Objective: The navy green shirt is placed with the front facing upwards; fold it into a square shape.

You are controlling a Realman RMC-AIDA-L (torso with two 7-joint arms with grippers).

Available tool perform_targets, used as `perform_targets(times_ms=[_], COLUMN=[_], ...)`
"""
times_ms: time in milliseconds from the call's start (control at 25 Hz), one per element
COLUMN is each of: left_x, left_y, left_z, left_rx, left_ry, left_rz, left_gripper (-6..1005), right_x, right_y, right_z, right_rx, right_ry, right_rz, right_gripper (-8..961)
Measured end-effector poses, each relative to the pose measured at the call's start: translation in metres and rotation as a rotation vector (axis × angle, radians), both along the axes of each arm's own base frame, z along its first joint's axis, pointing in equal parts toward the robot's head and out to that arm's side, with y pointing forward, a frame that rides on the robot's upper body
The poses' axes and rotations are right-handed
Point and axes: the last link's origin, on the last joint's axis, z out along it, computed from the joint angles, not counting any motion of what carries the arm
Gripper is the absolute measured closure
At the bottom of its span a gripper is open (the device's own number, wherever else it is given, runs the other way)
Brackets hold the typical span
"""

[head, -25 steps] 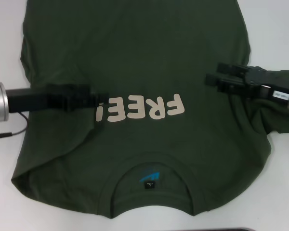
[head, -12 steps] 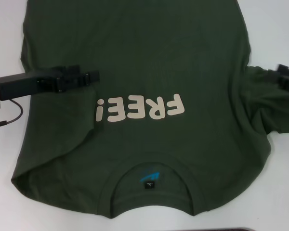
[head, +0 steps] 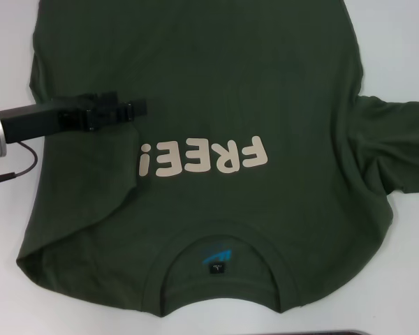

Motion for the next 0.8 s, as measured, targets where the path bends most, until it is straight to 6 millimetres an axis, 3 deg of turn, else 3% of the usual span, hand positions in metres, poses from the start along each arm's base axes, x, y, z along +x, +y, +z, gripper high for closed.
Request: perform_targets(times_ms=[160,440,800], left_x=[0.0,0.0,-0.001], left_y=[-0.001,-0.001,0.0], left_z=[-0.001,-0.004,-0.006], left_rx=[0.0,0.006,0.006], left_ry=[0.002,0.006,0.006], left_rz=[-0.004,-0.002,0.008], left_gripper=[112,112,111], right_x=[0.004,0.008,0.005], right_y=[0.009,0.022,0.026], right_z=[0.007,0.002,-0.005], right_rx=[0.004,-0.089,-0.156], right_ry=[0.022,-0.009,-0.028], right_rz=[-0.079,-0.184,-0.197], right_gripper=[56,56,56])
